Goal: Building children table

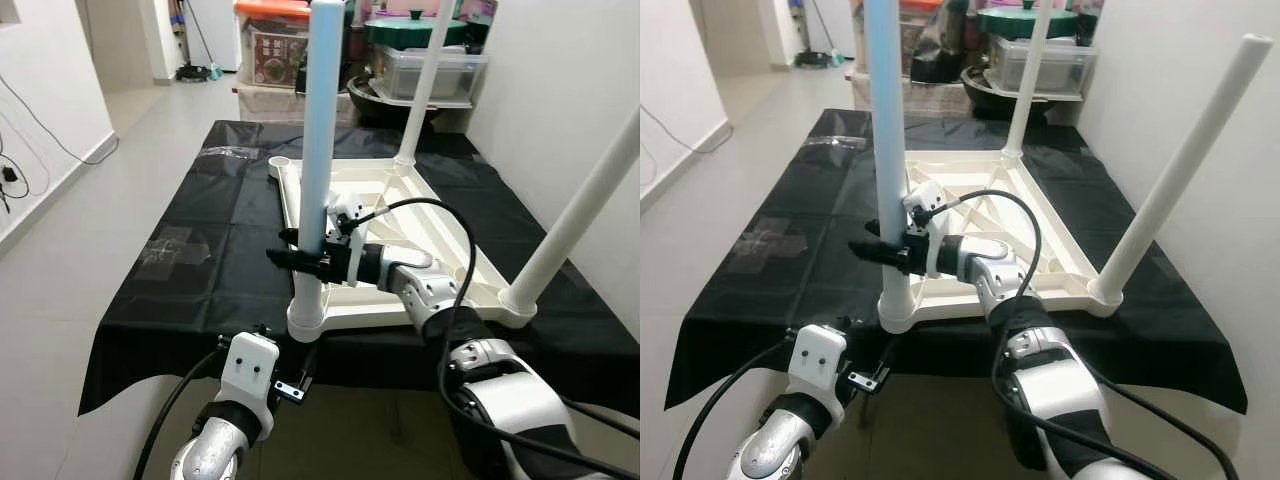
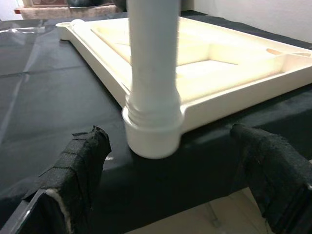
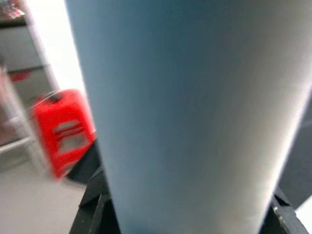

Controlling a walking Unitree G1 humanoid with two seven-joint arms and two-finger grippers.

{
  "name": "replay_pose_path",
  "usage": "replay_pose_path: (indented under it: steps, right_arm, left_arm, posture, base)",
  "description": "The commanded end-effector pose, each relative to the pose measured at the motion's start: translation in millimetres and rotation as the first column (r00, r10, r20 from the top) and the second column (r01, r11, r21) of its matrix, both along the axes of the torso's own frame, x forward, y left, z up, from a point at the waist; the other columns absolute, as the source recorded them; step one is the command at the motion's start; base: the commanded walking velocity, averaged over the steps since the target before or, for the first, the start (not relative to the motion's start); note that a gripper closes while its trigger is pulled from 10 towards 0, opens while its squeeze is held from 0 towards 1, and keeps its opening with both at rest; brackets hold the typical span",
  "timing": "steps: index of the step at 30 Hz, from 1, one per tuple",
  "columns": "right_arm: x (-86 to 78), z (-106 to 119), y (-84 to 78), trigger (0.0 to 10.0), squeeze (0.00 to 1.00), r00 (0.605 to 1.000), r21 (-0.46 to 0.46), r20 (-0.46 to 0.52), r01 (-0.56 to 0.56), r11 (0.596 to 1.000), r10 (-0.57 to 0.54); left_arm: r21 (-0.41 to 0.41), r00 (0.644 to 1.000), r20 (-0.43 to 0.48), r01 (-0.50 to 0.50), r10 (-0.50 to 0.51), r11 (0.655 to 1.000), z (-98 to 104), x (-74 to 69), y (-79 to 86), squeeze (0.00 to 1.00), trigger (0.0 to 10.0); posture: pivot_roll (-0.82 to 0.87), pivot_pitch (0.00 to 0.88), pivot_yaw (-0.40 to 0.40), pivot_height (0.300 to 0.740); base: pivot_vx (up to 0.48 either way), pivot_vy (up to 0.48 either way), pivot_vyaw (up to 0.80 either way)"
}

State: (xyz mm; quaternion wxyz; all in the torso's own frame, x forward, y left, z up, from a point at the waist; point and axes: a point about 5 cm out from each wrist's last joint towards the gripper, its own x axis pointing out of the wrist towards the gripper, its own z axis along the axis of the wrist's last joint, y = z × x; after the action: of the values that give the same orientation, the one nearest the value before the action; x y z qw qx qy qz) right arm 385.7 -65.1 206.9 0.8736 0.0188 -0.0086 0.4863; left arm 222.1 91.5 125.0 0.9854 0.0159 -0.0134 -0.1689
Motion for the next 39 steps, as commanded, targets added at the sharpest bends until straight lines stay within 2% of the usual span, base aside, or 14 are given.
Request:
replay_pose_path:
  steps: [1, 4, 5, 6, 8, 12, 15, 16, 18, 19, 24, 25, 32, 39]
  right_arm:
    - [11.7, 4, -17.5, 0.0, 0.0, 0.975, 0.04, -0.034, 0.221, 0.974, -0.22]
    - [24.8, -7, -54.7, 0.0, 0.0, 0.757, -0.004, -0.117, 0.647, 0.762, -0.643]
    - [25.0, -15, -77.7, 0.0, 0.0, 0.58, -0.047, -0.126, 0.807, 0.589, -0.805]
    - [25.0, -15, -77.7, 0.0, 0.0, 0.58, -0.047, -0.126, 0.807, 0.589, -0.805]
    - [19.5, -26, -105.8, 0.0, 0.0, 0.324, -0.09, -0.134, 0.937, 0.337, -0.936]
    - [6.8, -35, -110.1, 0.0, 0.0, 0.151, -0.083, -0.159, 0.983, 0.166, -0.976]
    - [5.5, -34, -103.4, 0.0, 0.0, 0.158, -0.067, -0.164, 0.983, 0.171, -0.974]
    - [9.2, -28, -83.4, 10.0, 0.0, 0.262, -0.008, -0.178, 0.963, 0.268, -0.948]
    - [9.2, -28, -83.4, 10.0, 0.0, 0.262, -0.008, -0.178, 0.963, 0.268, -0.948]
    - [14.3, -18, -61.5, 10.0, 1.0, 0.405, 0.082, -0.18, 0.914, 0.396, -0.897]
    - [17.6, -1, -54.8, 10.0, 1.0, 0.497, 0.182, -0.124, 0.862, 0.472, -0.859]
    - [18.9, 3, -54.5, 10.0, 0.0, 0.546, 0.213, -0.134, 0.831, 0.514, -0.827]
    - [8.6, 8, -50.1, 10.0, 0.0, 0.964, 0.188, -0.08, 0.265, 0.946, -0.254]
    - [-9.7, 4, -45.2, 10.0, 0.0, 0.987, 0.045, -0.042, -0.15, 0.988, 0.152]
  left_arm:
    - [0.002, 1.0, -0.025, -0.002, 0.002, 1.0, -4, -1.3, 1.0, 0.0, 10.0]
    - [0.001, 1.0, -0.025, -0.002, 0.002, 1.0, -4, -1.0, 1.0, 0.0, 10.0]
    - [0.001, 1.0, -0.026, -0.001, 0.001, 1.0, -5, -0.7, 0.9, 0.0, 10.0]
    - [0.001, 1.0, -0.026, -0.001, 0.001, 1.0, -5, -0.7, 0.9, 0.0, 10.0]
    - [0.002, 1.0, -0.027, 0.001, -0.001, 1.0, -5, -0.3, 0.7, 0.0, 10.0]
    - [0.003, 1.0, -0.026, 0.003, -0.003, 1.0, -5, 0.2, 0.9, 0.0, 10.0]
    - [0.004, 1.0, -0.026, 0.003, -0.003, 1.0, -5, 0.3, 1.0, 0.0, 10.0]
    - [0.005, 1.0, -0.026, 0.003, -0.003, 1.0, -5, 0.4, 1.0, 0.0, 10.0]
    - [0.005, 1.0, -0.026, 0.003, -0.003, 1.0, -5, 0.4, 1.0, 0.0, 10.0]
    - [0.005, 1.0, -0.026, 0.003, -0.003, 1.0, -5, 0.5, 1.0, 0.0, 10.0]
    - [0.004, 1.0, -0.025, 0.002, -0.001, 1.0, -4, 0.7, 1.1, 0.0, 10.0]
    - [0.004, 1.0, -0.025, 0.001, -0.001, 1.0, -4, 0.9, 0.9, 0.0, 10.0]
    - [0.004, 1.0, -0.026, 0.006, -0.006, 1.0, -6, -0.7, -0.1, 0.0, 10.0]
    - [0.005, 1.0, -0.029, 0.009, -0.009, 1.0, -7, -2.0, -0.3, 0.0, 10.0]
  posture:
    - [0.1, 0.028, -0.079, 0.74]
    - [0.09, 0.028, -0.078, 0.74]
    - [0.09, 0.029, -0.077, 0.74]
    - [0.09, 0.029, -0.077, 0.74]
    - [0.09, 0.029, -0.075, 0.74]
    - [0.09, 0.029, -0.072, 0.74]
    - [0.09, 0.028, -0.072, 0.74]
    - [0.09, 0.029, -0.071, 0.74]
    - [0.09, 0.029, -0.071, 0.74]
    - [0.09, 0.029, -0.071, 0.74]
    - [0.09, 0.034, -0.07, 0.74]
    - [0.09, 0.035, -0.073, 0.74]
    - [0.09, 0.0, -0.076, 0.74]
    - [0.09, 0.0, -0.077, 0.74]
  base:
    - [0.0, 0.0, 0.0]
    - [0.0, 0.0, 0.0]
    - [0.0, 0.0, 0.0]
    - [0.0, 0.0, 0.0]
    - [0.0, 0.0, 0.0]
    - [0.0, 0.0, 0.0]
    - [0.0, 0.0, 0.0]
    - [0.0, 0.0, 0.0]
    - [0.0, 0.0, 0.0]
    - [0.0, 0.0, 0.0]
    - [0.0, 0.0, 0.0]
    - [0.0, 0.0, 0.0]
    - [0.0, 0.0, 0.0]
    - [0.0, 0.0, 0.0]
